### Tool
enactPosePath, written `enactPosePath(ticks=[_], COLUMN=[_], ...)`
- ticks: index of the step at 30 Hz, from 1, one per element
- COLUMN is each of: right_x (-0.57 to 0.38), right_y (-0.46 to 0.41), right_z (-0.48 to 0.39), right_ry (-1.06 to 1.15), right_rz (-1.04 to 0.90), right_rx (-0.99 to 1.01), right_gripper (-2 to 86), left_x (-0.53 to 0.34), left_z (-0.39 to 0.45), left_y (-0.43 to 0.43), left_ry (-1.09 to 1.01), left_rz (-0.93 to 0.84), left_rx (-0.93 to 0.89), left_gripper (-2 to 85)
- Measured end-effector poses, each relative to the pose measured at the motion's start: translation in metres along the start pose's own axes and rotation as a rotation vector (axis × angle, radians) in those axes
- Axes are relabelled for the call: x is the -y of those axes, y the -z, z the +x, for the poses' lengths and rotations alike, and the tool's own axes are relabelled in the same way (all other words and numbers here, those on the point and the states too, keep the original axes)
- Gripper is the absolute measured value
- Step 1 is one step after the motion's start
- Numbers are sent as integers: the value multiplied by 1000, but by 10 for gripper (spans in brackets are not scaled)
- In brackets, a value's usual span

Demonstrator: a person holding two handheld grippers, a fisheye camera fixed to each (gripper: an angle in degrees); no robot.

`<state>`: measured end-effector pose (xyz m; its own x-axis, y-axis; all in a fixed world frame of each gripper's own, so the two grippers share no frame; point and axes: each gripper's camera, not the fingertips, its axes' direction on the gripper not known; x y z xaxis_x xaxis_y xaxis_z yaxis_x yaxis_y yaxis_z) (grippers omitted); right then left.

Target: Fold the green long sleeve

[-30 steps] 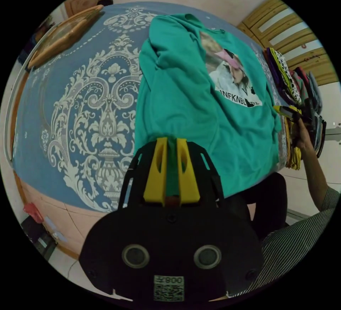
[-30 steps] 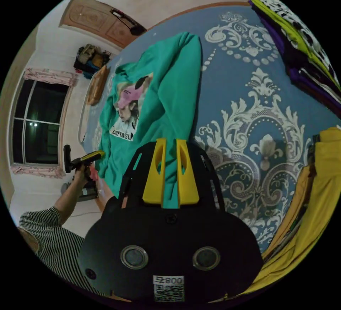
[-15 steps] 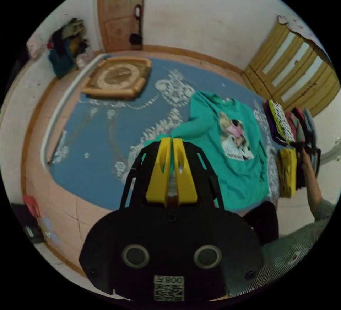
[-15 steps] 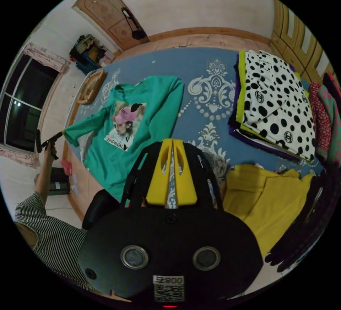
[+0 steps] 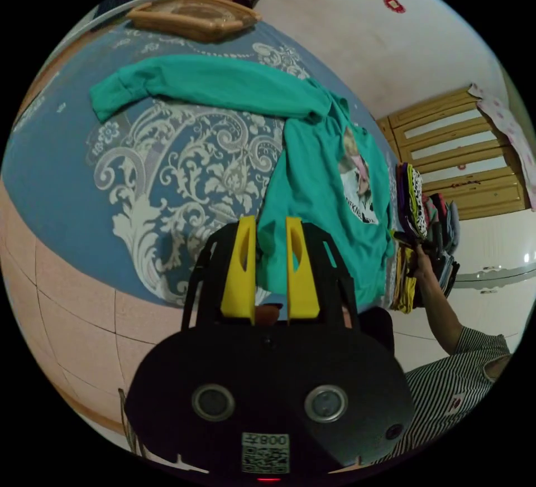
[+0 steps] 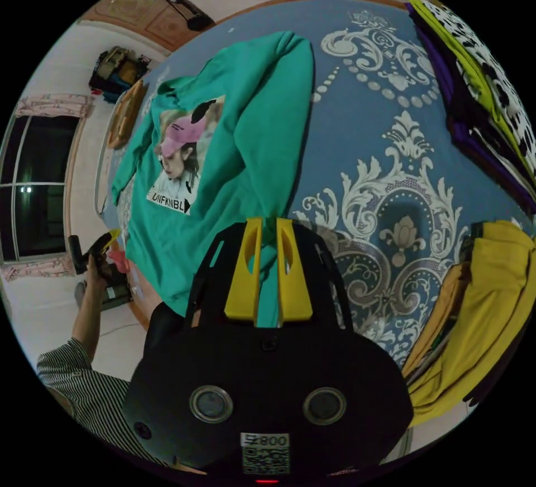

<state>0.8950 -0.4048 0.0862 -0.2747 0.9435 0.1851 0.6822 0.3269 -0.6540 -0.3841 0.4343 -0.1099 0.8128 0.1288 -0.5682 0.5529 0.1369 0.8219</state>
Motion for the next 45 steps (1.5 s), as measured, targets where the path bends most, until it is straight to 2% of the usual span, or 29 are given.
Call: enactPosePath(ticks=[5, 9, 12, 16, 17, 21, 23, 25, 29, 33, 36, 38, 45], right_x=[1, 5, 11, 9, 5, -59, -96, -147, -200, -228, -241, -249, -281], right_y=[24, 104, 171, 209, 210, 191, 159, 106, 57, 46, 46, 50, 74], right_z=[5, 15, 33, 78, 83, 92, 85, 76, 78, 79, 73, 74, 74], right_ry=[88, 177, 141, -38, -52, 2, 52, 90, 11, -65, -70, -88, -51], right_rz=[-51, 11, 89, 57, 53, 110, 50, -87, -183, -168, -153, -146, -184], right_rx=[-89, -372, -565, -700, -688, -362, -239, -111, 68, 166, 44, 41, 86], right_gripper=[7, 4, 6, 19, 22, 56, 70, 83, 91, 85, 52, 39, 8], left_x=[-4, -5, -8, -15, -19, -31, -40, -47, -55, -62, -72, -79, -109], left_z=[-35, -55, -71, -91, -96, -114, -128, -138, -149, -154, -159, -167, -181], left_y=[-6, 1, 5, 5, 6, 12, 13, 14, 17, 12, 14, 15, 51], left_ry=[-16, -37, -47, -58, -65, -70, -55, -33, -40, -66, -52, -23, -1], left_rz=[-54, -61, -68, -110, -114, -125, -143, -135, -159, -236, -221, -231, -132], left_rx=[-6, -1, 2, 23, 35, 69, 69, 49, 49, -9, 26, -42, -160], left_gripper=[86, 89, 94, 106, 110, 118, 119, 118, 106, 77, 54, 38, 24])
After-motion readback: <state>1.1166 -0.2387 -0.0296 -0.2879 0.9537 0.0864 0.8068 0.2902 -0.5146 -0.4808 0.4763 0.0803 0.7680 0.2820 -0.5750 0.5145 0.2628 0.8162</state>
